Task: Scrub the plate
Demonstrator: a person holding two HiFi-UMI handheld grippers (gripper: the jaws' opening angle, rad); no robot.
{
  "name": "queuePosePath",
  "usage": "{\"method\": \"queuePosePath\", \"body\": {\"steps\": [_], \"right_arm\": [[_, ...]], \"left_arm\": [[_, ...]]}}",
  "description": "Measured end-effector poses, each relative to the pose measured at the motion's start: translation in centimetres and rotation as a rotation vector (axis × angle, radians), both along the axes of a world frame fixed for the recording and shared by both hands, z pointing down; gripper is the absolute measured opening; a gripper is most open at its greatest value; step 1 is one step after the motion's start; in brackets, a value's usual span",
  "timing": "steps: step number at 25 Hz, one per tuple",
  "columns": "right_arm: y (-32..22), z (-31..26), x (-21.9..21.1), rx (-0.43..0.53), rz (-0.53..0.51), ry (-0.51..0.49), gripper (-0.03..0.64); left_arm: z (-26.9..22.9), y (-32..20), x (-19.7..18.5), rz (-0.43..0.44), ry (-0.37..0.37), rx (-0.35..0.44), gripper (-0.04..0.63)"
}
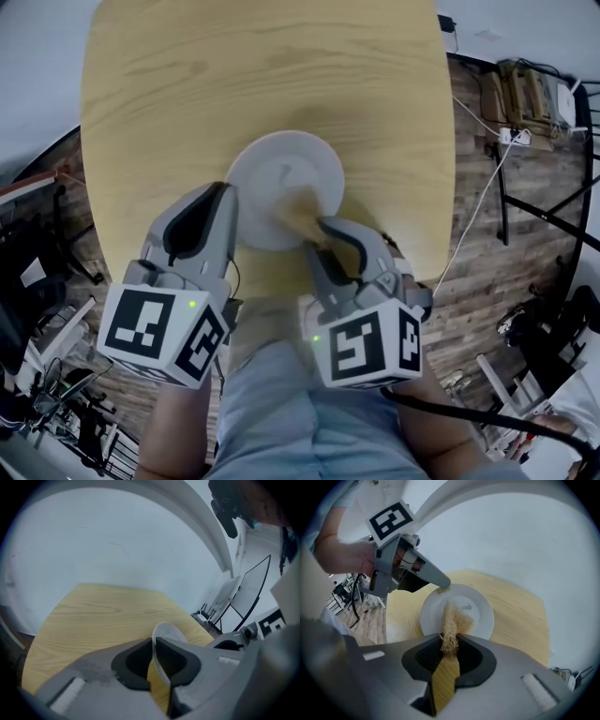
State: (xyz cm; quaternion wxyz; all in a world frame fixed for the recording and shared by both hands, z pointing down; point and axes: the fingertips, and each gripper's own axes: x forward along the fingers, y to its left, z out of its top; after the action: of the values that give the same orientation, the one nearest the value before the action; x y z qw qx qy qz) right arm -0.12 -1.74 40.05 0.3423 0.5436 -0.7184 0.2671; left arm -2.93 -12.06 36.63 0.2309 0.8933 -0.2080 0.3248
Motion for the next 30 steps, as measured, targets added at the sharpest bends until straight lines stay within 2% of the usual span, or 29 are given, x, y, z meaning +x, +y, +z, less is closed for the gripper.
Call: {"method": "queuePosePath", "body": {"steps": [7,15,23,30], "right_arm": [[0.5,0.7,3.4,-0.032,0.104,0.036,0.071],[-0.9,0.7,6.8,-0.06,0.151,0.088,0.072],[-4.1,0.2,6.9,-0.038,0.104,0.115,0.072],[-6.4,-0.9,4.2,0.006,0.018,0.109,0.072]], "left_arm": [[0.2,-0.4,0.1,-0.003,-0.017,0.009,0.048],[-0.1,-0.1,1.0,0.016,-0.011,-0.003,0.048],[0.1,0.1,1.2,0.019,-0.004,-0.028,0.048],[0.1,-0.6,0.9,-0.021,0.014,-0.038,0.048]]}}
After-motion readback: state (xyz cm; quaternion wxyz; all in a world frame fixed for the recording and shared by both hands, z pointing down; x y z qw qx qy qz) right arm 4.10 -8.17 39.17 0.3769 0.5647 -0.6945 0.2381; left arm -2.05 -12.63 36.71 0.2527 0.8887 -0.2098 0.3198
